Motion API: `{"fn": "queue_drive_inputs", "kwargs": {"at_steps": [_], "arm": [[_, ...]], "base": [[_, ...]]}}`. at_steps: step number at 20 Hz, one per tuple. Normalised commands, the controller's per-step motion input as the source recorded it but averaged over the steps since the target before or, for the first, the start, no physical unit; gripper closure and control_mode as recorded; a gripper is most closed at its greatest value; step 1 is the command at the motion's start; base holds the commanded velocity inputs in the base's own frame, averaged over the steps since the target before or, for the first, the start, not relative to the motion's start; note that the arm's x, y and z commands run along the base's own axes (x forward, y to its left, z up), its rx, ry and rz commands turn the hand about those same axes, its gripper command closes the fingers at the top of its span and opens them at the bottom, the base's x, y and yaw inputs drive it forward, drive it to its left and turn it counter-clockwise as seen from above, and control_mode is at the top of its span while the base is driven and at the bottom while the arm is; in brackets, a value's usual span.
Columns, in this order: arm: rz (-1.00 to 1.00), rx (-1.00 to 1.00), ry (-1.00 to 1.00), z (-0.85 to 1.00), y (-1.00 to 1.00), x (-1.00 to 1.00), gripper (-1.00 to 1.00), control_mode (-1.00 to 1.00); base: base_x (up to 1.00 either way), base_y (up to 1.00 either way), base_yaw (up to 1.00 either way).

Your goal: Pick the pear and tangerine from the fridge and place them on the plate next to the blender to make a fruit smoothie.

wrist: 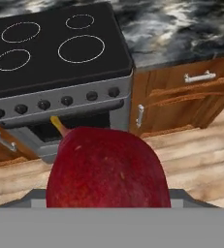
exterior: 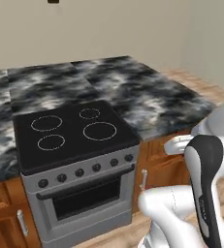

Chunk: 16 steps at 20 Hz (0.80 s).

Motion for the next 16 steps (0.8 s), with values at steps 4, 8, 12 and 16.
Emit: {"fn": "queue_drive_inputs", "kwargs": {"at_steps": [4,8,12,16], "arm": [[0.0,0.0,0.0,0.0,0.0,0.0,1.0,1.0],[0.0,0.0,0.0,0.0,0.0,0.0,1.0,1.0],[0.0,0.0,0.0,0.0,0.0,0.0,1.0,1.0],[0.0,0.0,0.0,0.0,0.0,0.0,1.0,1.0]], "base": [[0.49,0.0,0.71],[0.47,0.0,0.71],[0.54,0.26,0.58],[0.67,0.8,0.39]]}}
